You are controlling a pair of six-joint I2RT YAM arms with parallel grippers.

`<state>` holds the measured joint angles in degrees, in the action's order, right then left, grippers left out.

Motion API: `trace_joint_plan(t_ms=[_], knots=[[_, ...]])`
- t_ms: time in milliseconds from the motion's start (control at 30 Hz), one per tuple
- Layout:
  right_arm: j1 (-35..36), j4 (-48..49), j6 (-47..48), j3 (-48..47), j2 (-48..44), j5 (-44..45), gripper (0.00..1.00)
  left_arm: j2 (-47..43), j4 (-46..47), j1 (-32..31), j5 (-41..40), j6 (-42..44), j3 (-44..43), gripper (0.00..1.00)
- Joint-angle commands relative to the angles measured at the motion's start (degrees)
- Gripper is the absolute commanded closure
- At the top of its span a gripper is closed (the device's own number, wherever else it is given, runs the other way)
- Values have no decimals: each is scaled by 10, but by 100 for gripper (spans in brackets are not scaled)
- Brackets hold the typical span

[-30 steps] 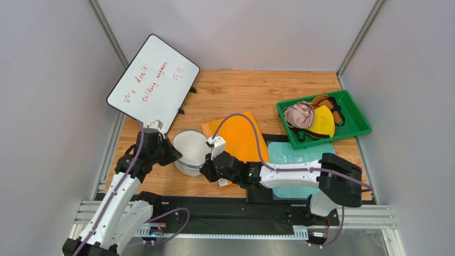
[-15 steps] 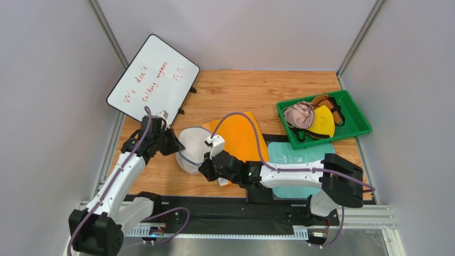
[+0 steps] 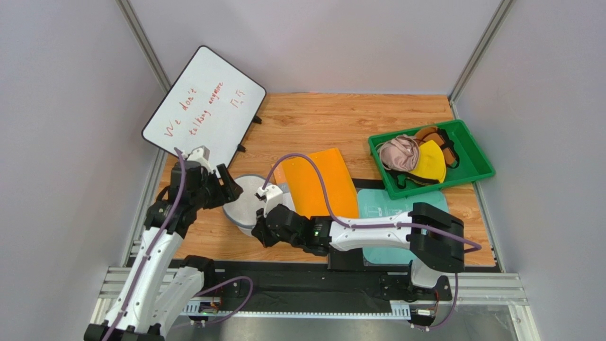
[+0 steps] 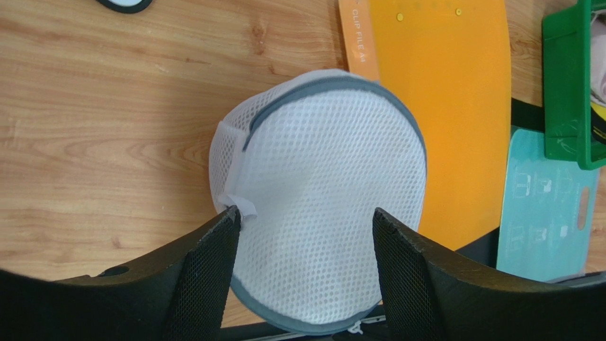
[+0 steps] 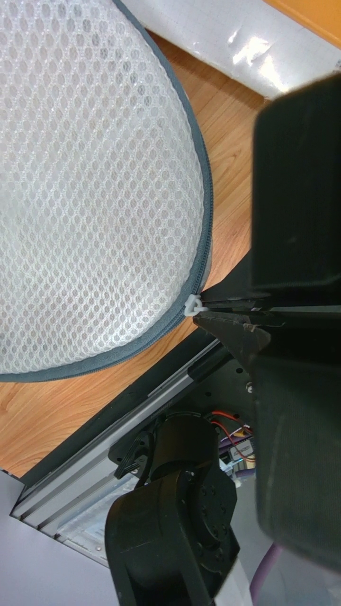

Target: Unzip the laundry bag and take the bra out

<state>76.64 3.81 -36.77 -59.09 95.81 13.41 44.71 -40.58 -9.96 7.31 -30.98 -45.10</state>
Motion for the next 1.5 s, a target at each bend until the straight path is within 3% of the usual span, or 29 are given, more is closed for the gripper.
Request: trace_joint_plan(t_ms=[0, 267, 500, 767, 867, 967, 1000, 1100, 1467], knots=[[1, 0, -12, -43, 19, 16, 100, -61, -75, -1, -20, -23, 34, 26], [-11, -15, -25, -65, 33, 40, 100, -106, -151, -16, -92, -45, -1, 25], [-19, -12, -24, -70, 32, 39, 100, -114, -128, -18, -40, -87, 39, 26], [-19, 16, -27, -59, 36, 9, 100, -110, -48, -29, 8, -125, 88, 36], [-19, 22, -24, -58, 36, 0, 100, -102, -29, -32, 10, -130, 96, 45], [-19, 29, -22, -56, 35, -11, 100, -89, -6, -33, 11, -128, 105, 69], [-19, 30, -21, -53, 36, -15, 100, -84, 1, -33, 13, -126, 106, 82], [-19, 30, -20, -47, 32, -22, 100, -67, 12, -33, 10, -120, 105, 99], [-19, 26, -23, 3, 2, -16, 100, -7, 55, -32, 16, -59, 75, 100]])
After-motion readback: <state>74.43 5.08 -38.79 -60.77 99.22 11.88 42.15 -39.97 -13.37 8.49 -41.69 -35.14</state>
